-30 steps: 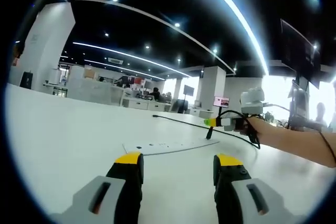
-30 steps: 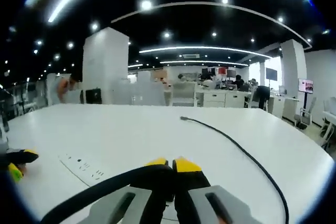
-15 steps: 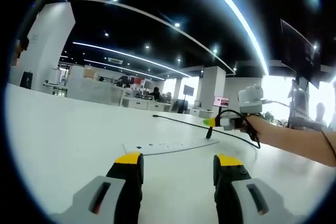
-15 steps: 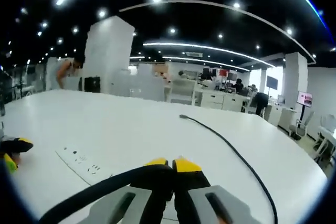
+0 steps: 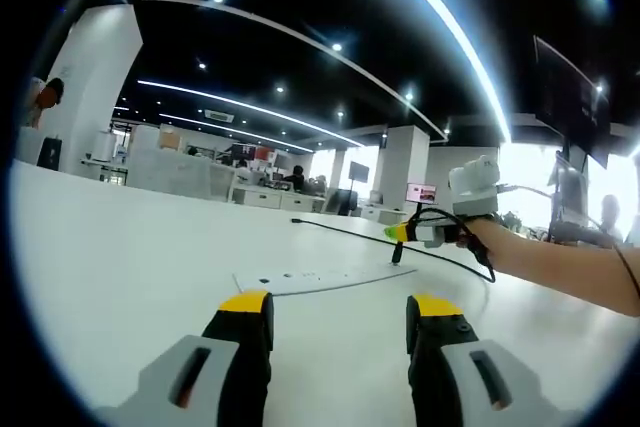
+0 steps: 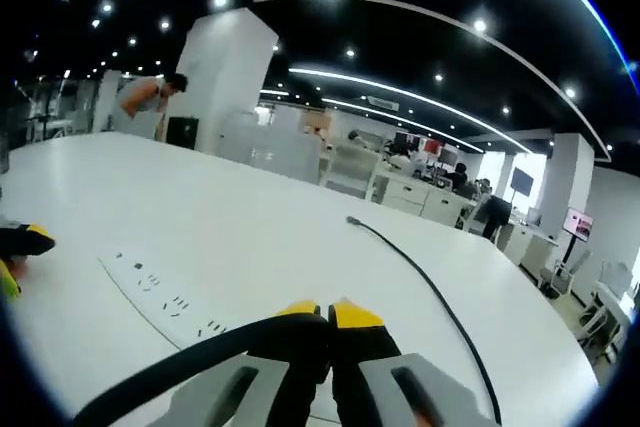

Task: Locate the USB plug end of the data cable currently connected to the USB port on the desk. Grip the plug, withdraw it from the port, and place it onto the desktop.

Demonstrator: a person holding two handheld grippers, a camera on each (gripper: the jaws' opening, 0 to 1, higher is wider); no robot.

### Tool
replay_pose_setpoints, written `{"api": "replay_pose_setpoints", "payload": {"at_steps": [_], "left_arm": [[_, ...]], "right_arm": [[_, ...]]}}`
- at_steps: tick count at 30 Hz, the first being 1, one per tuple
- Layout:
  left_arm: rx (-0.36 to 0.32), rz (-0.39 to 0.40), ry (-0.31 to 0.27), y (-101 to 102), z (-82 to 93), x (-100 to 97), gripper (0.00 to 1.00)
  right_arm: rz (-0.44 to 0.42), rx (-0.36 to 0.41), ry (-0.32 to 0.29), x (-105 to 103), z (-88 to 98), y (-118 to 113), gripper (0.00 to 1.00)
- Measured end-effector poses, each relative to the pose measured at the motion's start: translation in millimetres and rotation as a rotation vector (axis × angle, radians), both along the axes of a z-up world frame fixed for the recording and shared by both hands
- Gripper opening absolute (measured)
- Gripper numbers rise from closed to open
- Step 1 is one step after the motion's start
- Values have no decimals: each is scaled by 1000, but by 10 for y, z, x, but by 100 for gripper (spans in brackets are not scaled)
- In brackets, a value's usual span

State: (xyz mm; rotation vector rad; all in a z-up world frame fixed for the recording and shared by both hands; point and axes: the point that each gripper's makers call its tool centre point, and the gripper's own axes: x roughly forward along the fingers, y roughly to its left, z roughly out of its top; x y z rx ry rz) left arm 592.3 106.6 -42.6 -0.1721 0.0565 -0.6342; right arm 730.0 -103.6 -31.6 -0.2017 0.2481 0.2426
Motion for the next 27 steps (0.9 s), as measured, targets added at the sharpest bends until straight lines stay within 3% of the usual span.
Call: {"api": "replay_pose_setpoints", "payload": {"at_steps": [4,8,14,15,16,18,21,23,27], "left_arm": [[-1,-1,0,-1,4,3,54],[0,-2,-1,-12,1,-16,54],[1,-2,-1,-16,-4,-25,54],[1,-2,-1,-16,-4,-26,54],[1,-2,-1,-19,-8,-35,54],[2,-3,-1,-19,-9,-38,54],[5,-5,-1,-11,-11,-31,54],[7,-6,-2,-10,-13,-35,54],[8,-8,-1,-1,-8,-23,54]], "right_arm": [[-18,97,0,-17,10,-105,5],[-18,101,0,-22,4,-79,5],[22,-74,0,16,9,41,5],[38,-49,-100,87,236,81,5],[42,-9,-127,87,339,116,5],[43,53,-130,97,577,143,5],[37,28,-160,59,865,89,5],[38,32,-169,-65,924,75,5],[30,1,-172,-240,837,21,5]]}}
